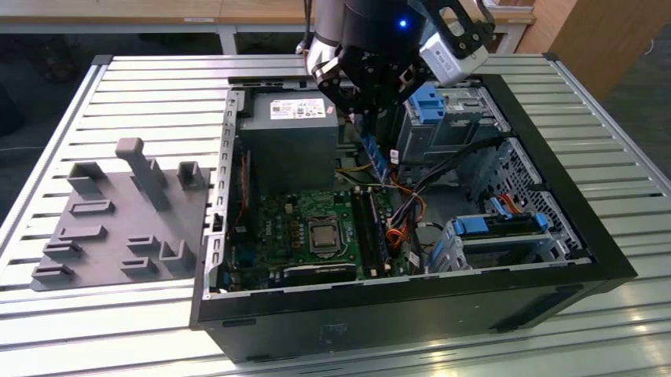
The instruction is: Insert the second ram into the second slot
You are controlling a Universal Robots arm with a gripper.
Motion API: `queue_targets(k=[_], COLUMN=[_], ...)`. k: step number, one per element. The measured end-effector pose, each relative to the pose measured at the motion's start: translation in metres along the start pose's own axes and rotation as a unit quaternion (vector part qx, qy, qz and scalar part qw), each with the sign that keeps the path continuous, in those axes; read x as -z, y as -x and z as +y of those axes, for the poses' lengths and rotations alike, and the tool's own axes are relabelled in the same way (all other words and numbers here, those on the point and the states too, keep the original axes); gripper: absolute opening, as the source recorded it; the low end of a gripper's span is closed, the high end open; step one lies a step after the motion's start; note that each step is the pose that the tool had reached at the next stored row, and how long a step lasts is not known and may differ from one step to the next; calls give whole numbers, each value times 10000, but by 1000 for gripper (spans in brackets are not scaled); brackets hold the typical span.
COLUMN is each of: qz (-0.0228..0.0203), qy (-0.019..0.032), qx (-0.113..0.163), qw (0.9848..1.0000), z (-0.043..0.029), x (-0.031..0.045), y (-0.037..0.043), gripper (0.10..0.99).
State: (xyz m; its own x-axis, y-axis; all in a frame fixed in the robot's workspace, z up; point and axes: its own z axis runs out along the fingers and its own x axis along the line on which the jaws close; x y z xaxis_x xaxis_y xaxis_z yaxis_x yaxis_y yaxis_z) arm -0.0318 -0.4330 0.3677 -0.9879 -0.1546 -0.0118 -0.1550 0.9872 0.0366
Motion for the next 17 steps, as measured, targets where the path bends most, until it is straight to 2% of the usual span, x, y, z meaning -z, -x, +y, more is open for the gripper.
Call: queue_targets(k=[17], qz=[-8], qy=[-3], qx=[-230], qw=[9997], z=[0], x=[0], y=[0], gripper=[133])
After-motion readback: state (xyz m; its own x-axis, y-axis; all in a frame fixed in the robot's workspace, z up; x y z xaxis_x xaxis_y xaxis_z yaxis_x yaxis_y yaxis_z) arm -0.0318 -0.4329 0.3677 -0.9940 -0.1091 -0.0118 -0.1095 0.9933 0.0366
